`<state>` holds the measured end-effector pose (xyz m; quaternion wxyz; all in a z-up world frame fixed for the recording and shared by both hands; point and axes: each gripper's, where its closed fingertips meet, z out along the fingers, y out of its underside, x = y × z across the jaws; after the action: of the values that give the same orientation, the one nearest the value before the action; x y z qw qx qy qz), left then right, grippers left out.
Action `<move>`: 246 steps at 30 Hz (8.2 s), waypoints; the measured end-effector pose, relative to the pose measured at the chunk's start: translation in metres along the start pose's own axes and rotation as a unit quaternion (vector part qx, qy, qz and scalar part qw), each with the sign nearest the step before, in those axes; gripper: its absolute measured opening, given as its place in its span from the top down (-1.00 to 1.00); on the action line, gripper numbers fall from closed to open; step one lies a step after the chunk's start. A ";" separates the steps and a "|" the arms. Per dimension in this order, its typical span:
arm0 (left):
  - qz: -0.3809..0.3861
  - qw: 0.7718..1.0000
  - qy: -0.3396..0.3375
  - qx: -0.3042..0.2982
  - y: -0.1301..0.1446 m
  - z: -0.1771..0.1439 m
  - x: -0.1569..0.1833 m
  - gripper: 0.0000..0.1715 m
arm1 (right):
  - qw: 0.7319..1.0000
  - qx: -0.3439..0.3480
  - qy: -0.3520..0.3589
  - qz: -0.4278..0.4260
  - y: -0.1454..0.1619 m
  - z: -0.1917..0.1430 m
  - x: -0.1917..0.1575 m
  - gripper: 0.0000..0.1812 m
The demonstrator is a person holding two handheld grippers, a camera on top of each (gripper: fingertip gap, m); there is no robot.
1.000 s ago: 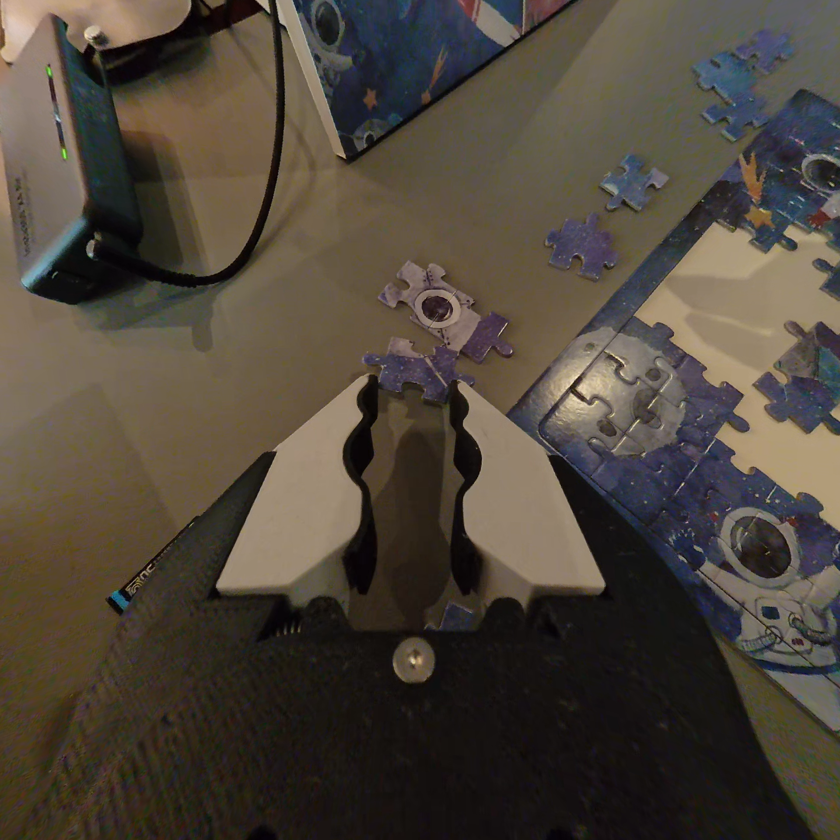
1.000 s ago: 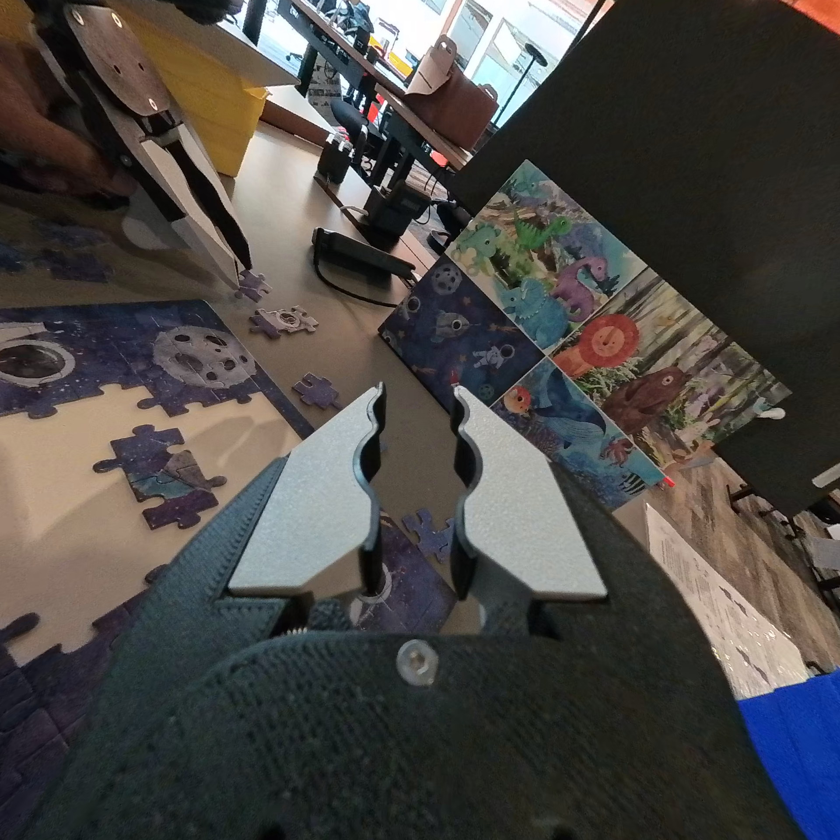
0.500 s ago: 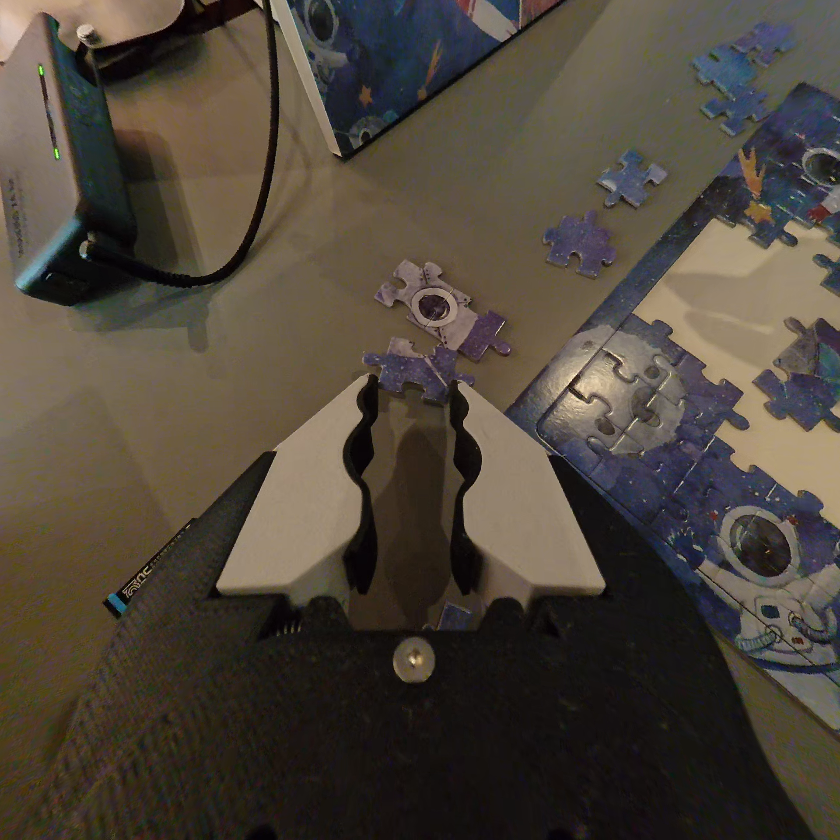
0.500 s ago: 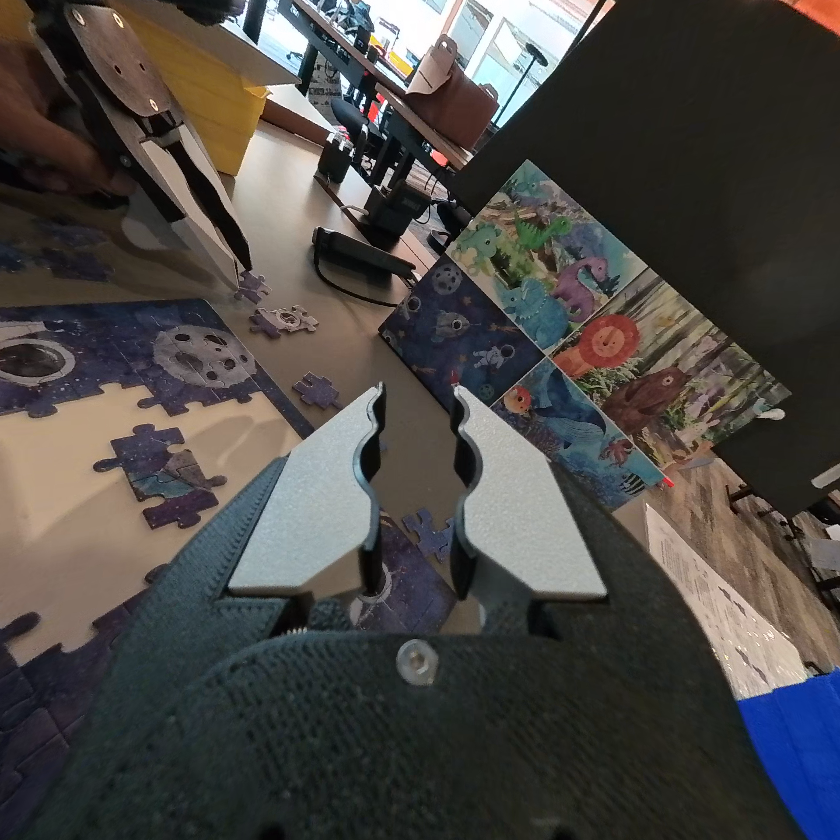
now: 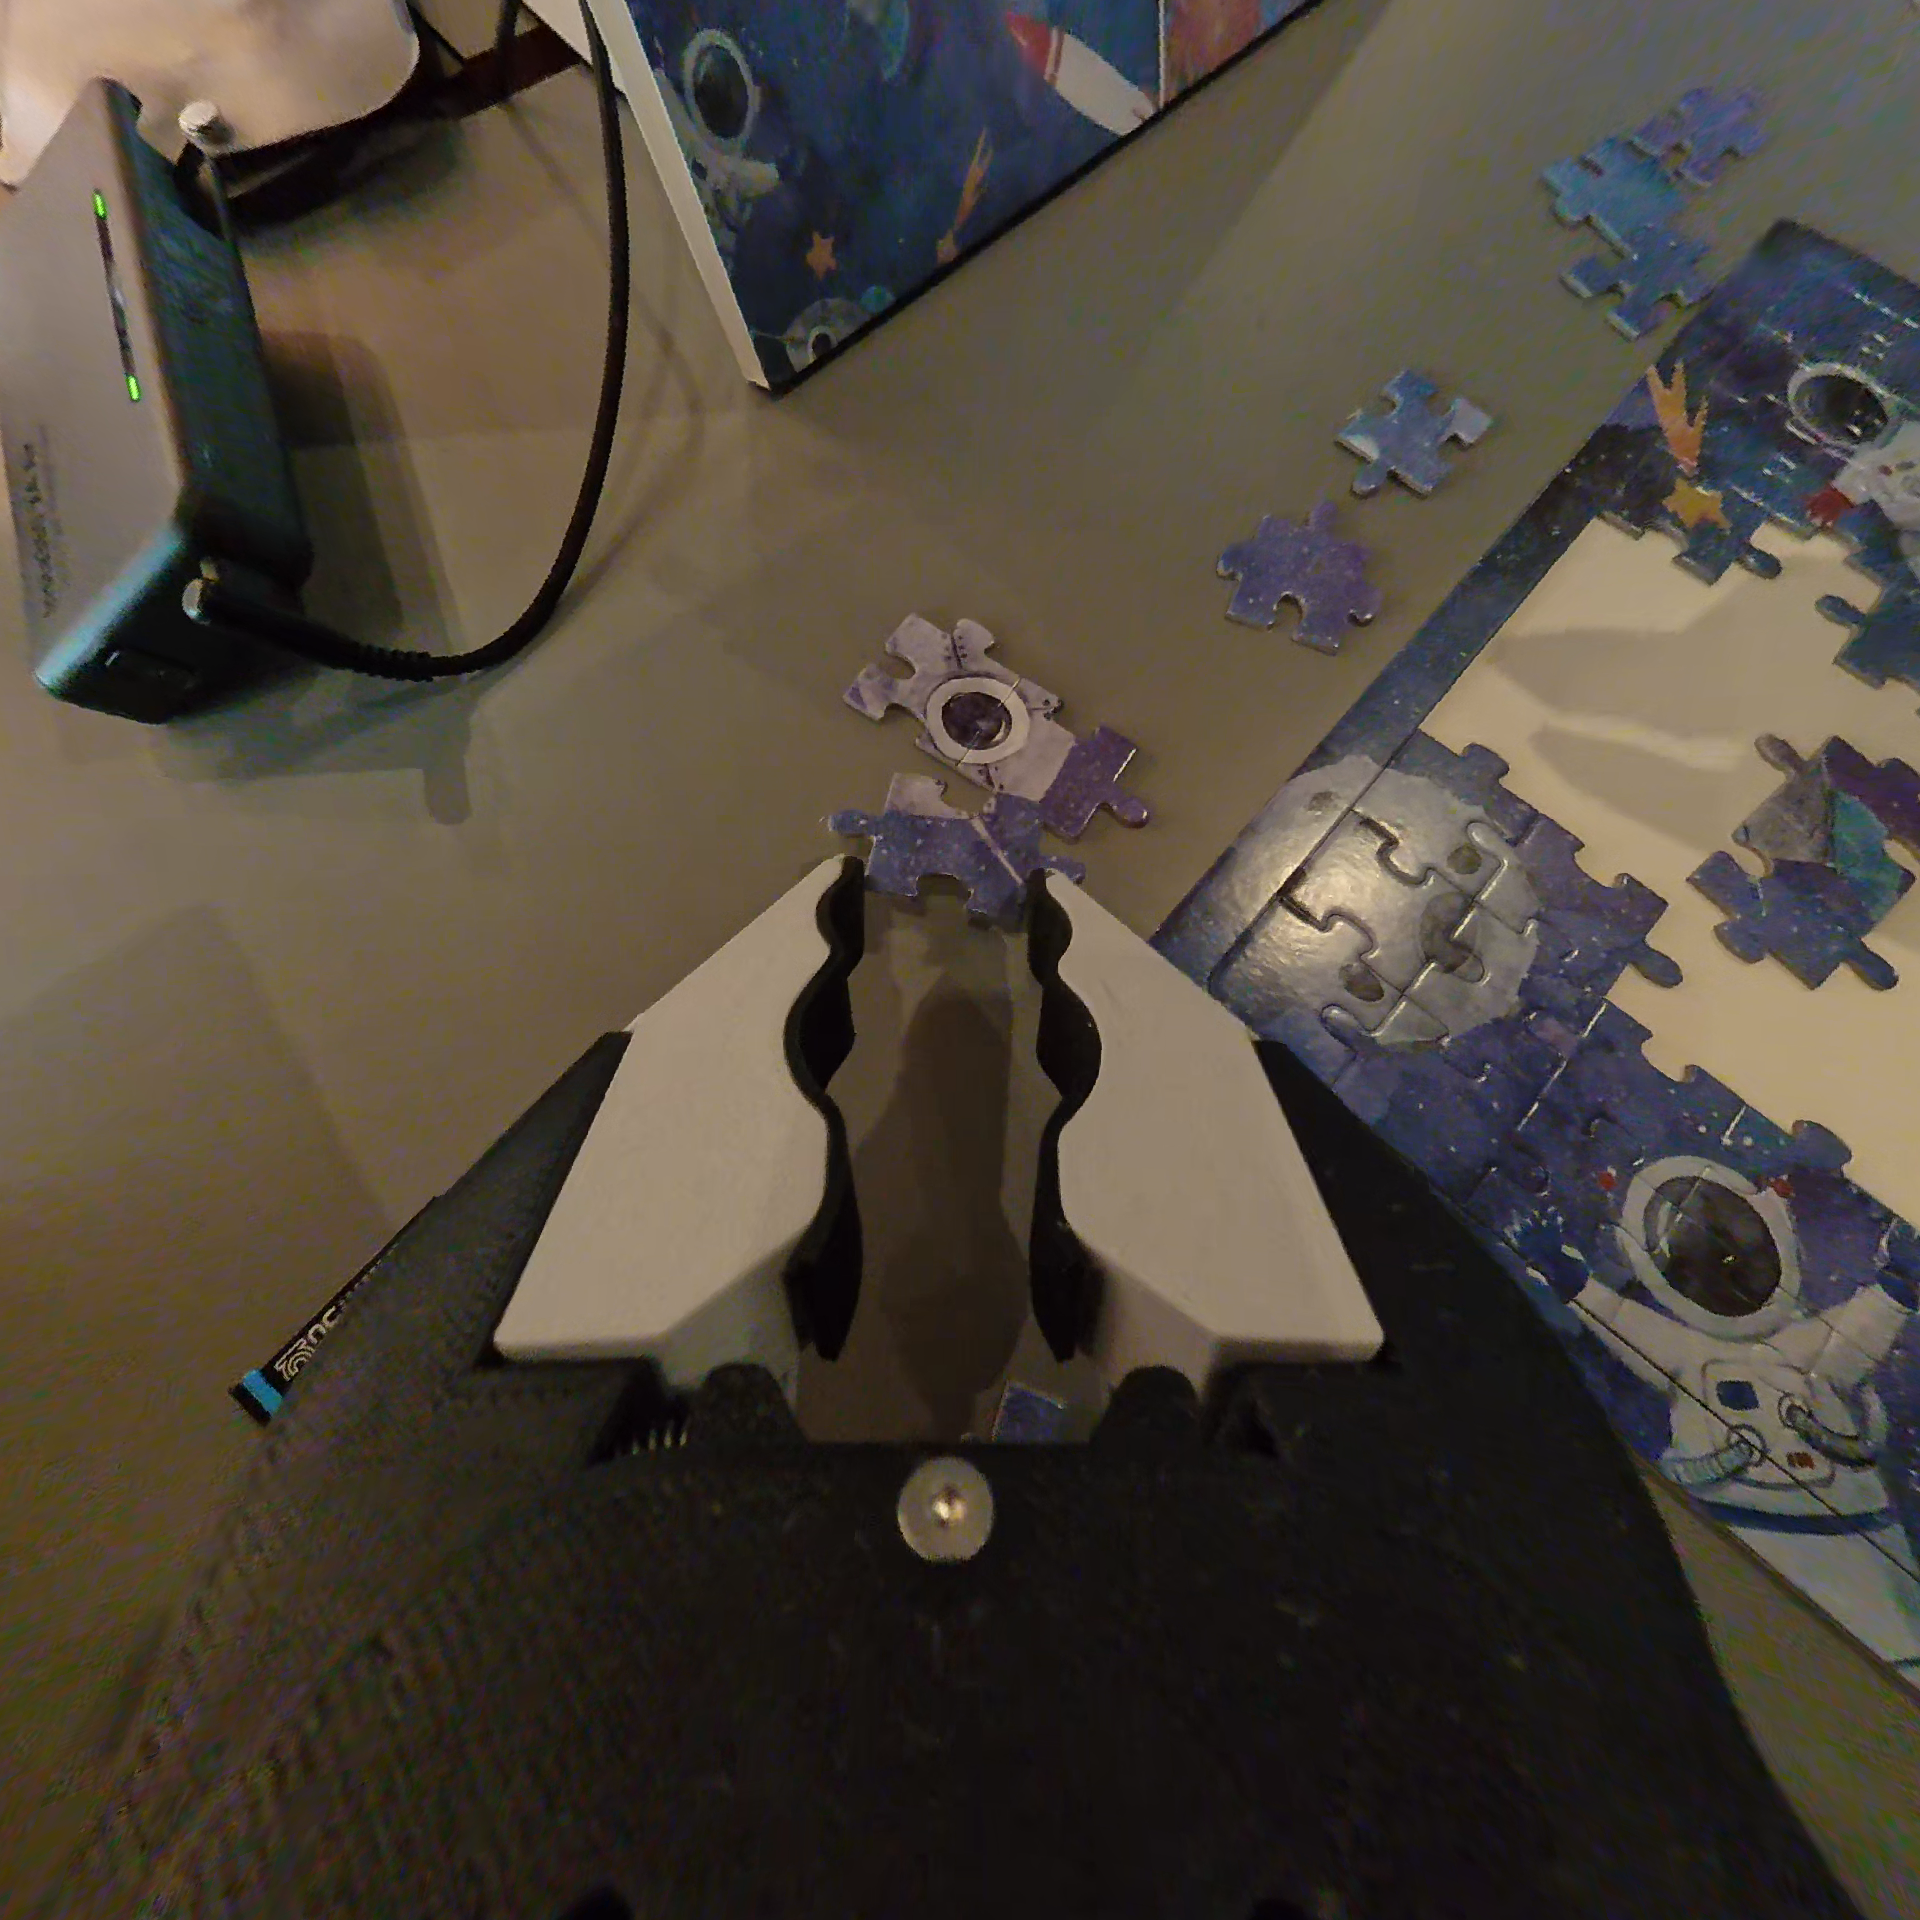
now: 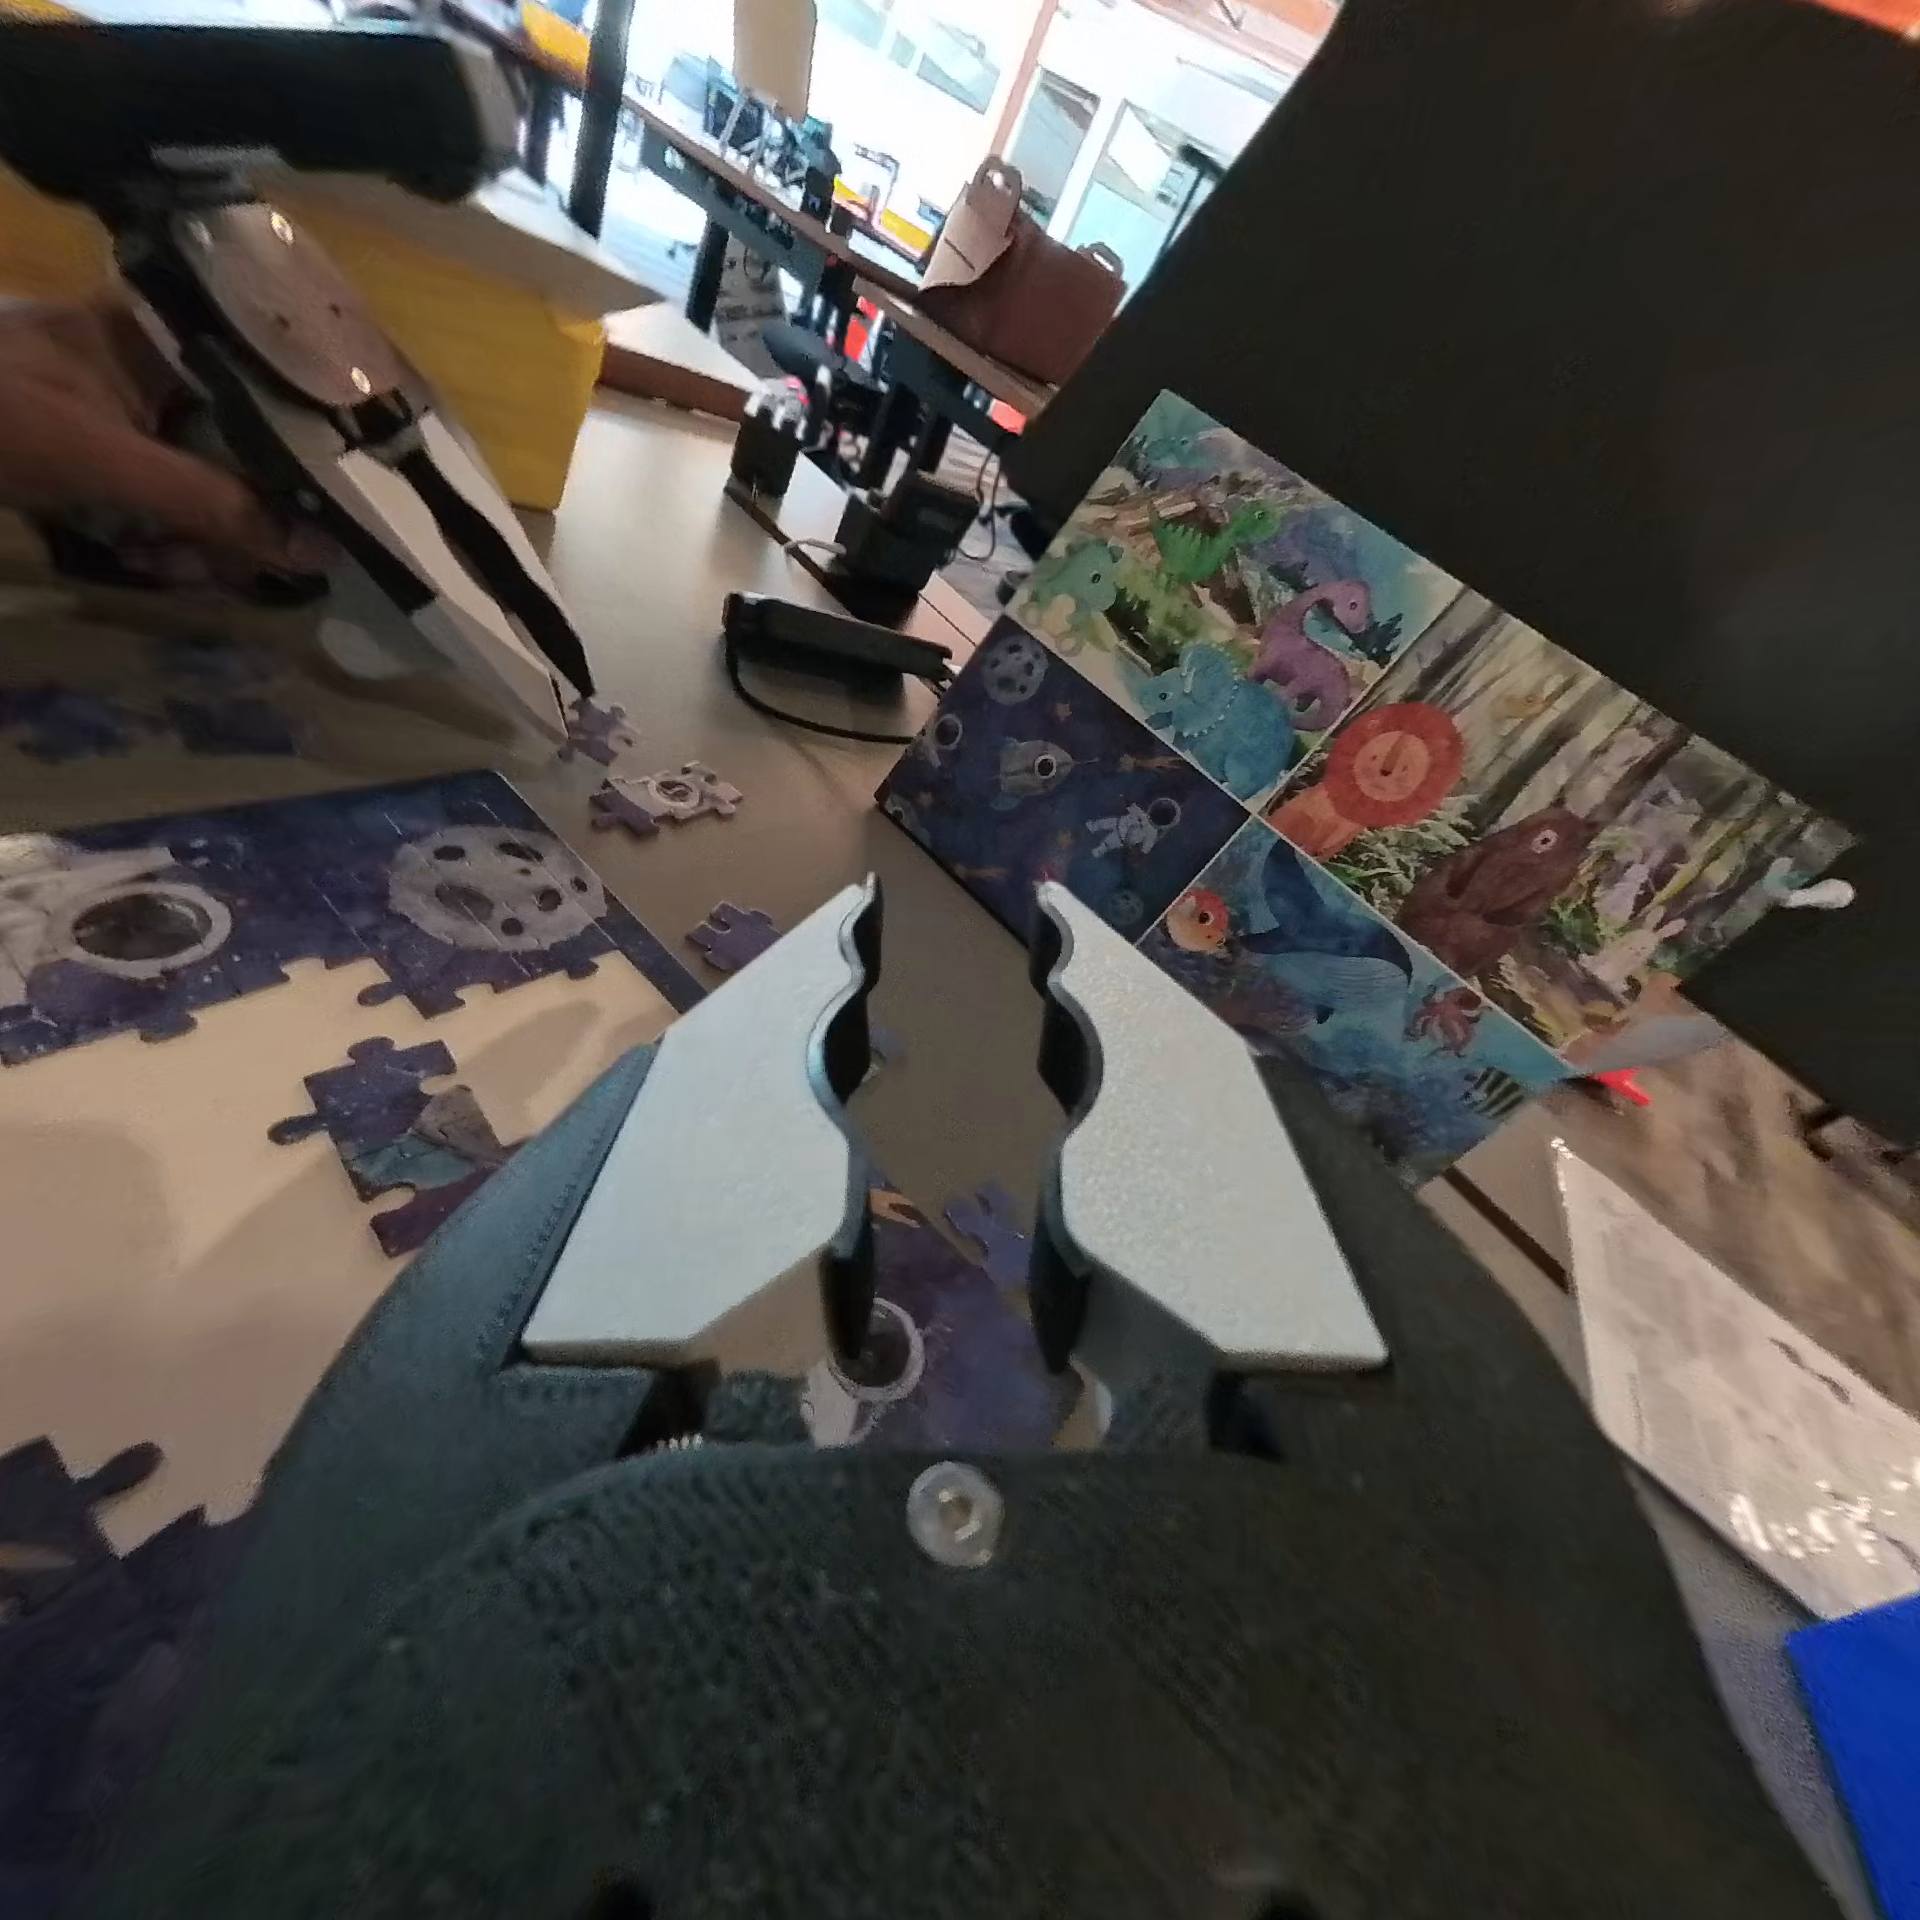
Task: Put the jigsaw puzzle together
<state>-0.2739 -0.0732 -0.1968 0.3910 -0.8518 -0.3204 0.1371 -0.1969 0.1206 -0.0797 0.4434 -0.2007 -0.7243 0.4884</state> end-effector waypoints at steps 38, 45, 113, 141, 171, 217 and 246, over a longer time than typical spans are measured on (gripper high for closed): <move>0.038 0.998 0.043 0.009 -0.007 0.005 0.035 0.67 | 0.920 -0.224 -0.305 0.100 0.076 0.013 -0.138 0.55; 0.038 0.998 0.047 0.007 -0.007 0.006 0.036 0.66 | 0.917 -0.223 -0.316 0.095 0.076 0.010 -0.139 0.65; 0.049 0.966 -0.053 0.247 -0.066 -0.055 0.063 1.00 | 0.953 -0.090 0.185 0.221 0.146 -0.120 0.171 0.54; 0.052 0.963 0.015 0.263 -0.069 -0.061 0.087 1.00 | 0.901 -0.316 0.083 0.286 0.241 -0.009 0.184 0.69; -0.007 0.952 0.024 0.306 -0.071 -0.077 0.073 1.00 | 0.906 -0.314 0.071 0.275 0.237 -0.024 0.171 0.65; -0.008 0.954 0.055 0.295 -0.071 -0.070 0.083 0.97 | 0.908 -0.312 0.056 0.273 0.248 -0.011 0.196 0.39; -0.007 0.954 0.061 0.293 -0.070 -0.070 0.086 0.97 | 0.918 -0.272 0.119 0.263 0.229 -0.046 0.220 0.51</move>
<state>-0.2060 -0.0233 -0.0970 0.6433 -0.7043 -0.2478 0.1696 -0.3065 0.4056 -0.1787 0.3106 -0.5532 -0.6921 0.3442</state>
